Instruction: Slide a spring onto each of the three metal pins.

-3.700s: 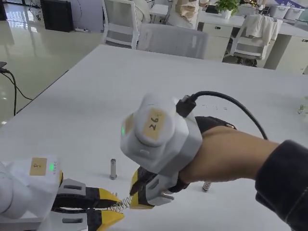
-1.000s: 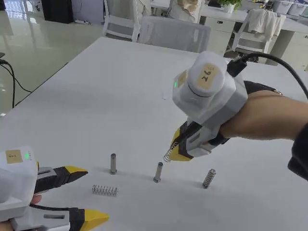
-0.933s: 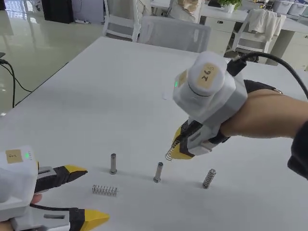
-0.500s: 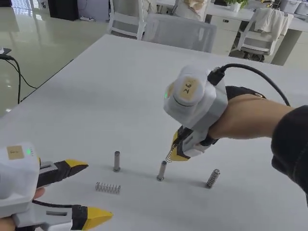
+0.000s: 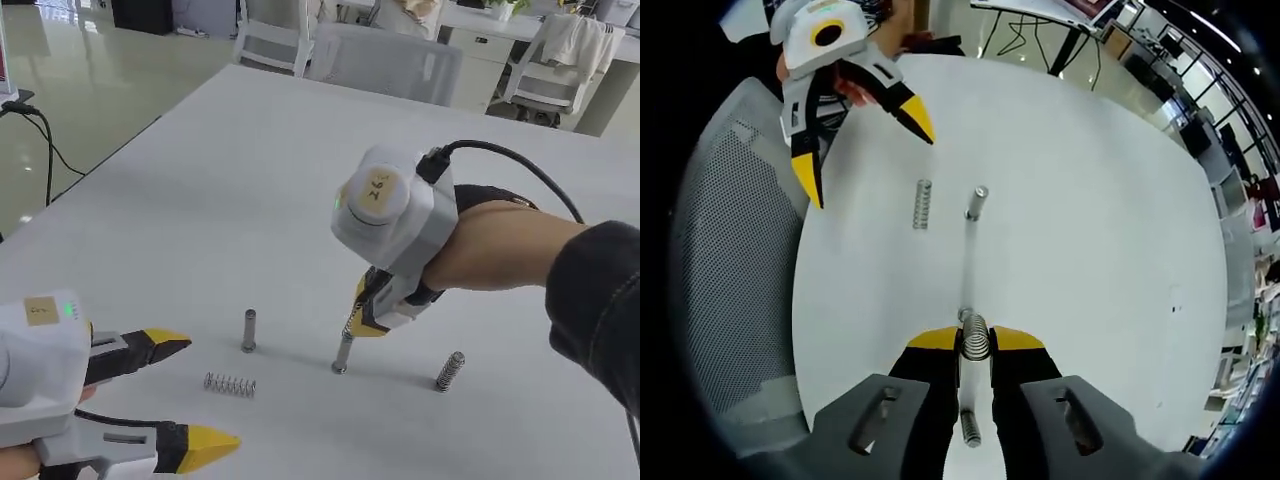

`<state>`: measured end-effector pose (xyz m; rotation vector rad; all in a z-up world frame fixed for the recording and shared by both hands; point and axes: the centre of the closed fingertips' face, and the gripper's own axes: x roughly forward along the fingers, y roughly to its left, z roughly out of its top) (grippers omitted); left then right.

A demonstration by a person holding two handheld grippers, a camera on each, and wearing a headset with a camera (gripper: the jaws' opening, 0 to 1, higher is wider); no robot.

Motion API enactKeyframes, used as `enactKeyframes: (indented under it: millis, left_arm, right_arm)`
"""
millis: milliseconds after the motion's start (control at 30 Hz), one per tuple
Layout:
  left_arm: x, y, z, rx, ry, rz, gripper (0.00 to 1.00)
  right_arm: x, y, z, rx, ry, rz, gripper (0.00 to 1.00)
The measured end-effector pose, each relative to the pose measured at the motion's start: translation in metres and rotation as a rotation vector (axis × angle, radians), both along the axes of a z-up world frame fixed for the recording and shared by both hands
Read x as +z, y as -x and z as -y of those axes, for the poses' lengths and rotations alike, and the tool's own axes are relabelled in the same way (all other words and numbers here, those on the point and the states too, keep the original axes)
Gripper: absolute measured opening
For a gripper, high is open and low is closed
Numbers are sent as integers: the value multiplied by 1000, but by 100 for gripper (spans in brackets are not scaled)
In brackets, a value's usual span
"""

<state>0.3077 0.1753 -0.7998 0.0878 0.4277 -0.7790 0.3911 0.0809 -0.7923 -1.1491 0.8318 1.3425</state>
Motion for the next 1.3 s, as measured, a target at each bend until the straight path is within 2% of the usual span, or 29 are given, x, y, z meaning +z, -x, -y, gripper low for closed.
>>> enactKeyframes:
  millis: [633,800,1233,1300]
  left_arm:
    - [-2,1,-1,-3,-6,-12,63]
    - [-3,2,0,-6,-7,-18,63]
    - [-5,3,2,-10,-12,-28,62]
    - [-5,3,2,-11,-13,-29,62]
  right_arm:
    - [-30,-2,-1,-10,66,-28,8]
    - [-39,0,0,-6,85,-22,8]
    - [-58,-2,4,-18,103,-24,8]
    - [-58,-3,4,-22,99,-24,9]
